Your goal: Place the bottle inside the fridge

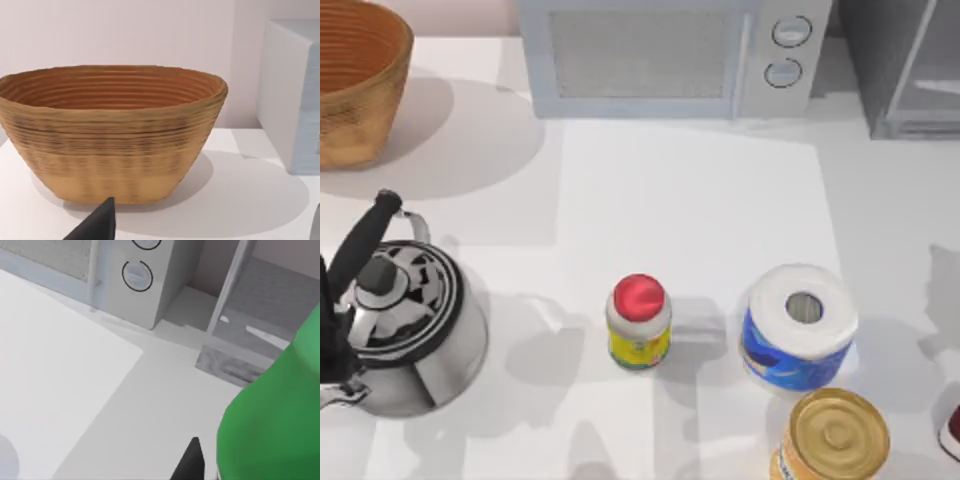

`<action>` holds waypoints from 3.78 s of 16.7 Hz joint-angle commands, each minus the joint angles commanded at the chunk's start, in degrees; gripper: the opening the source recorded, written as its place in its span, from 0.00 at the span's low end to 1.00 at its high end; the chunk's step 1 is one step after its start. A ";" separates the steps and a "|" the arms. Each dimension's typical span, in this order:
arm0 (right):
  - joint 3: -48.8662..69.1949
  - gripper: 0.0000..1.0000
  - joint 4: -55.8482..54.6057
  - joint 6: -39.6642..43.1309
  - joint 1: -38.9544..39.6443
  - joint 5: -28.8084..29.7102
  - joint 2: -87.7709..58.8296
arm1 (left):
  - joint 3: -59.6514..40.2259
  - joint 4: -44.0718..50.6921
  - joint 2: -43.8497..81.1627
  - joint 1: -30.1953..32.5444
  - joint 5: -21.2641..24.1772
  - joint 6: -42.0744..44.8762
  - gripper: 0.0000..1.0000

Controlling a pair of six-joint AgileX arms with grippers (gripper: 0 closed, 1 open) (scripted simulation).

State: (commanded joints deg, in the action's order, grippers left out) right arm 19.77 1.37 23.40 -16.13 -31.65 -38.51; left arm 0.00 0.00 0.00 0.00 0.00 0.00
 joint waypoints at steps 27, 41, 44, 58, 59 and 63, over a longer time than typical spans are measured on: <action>-2.56 0.01 -20.98 -23.72 11.16 27.07 4.42 | 0.00 0.00 0.00 0.00 0.00 0.00 1.00; 22.88 0.01 -50.25 -24.13 4.87 19.89 -54.82 | 0.00 0.00 0.00 0.00 0.00 0.00 1.00; 29.29 0.01 -57.63 -24.00 3.02 18.54 -67.40 | 0.00 0.00 0.00 0.00 0.00 0.00 1.00; 36.40 0.01 -65.67 -24.25 0.38 17.06 -82.52 | 0.00 0.00 0.00 0.00 0.00 0.00 1.00; 37.05 0.01 -65.14 -24.29 0.39 17.21 -83.22 | 0.00 0.00 0.00 0.00 0.00 0.00 1.00; 45.08 0.01 -62.09 -24.21 1.19 17.81 -87.58 | 0.00 0.00 0.00 0.00 0.00 0.00 1.00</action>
State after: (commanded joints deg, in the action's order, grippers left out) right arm 64.85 -60.72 -0.81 -14.94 -13.84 -126.09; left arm 0.00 0.00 0.00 0.00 0.00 0.00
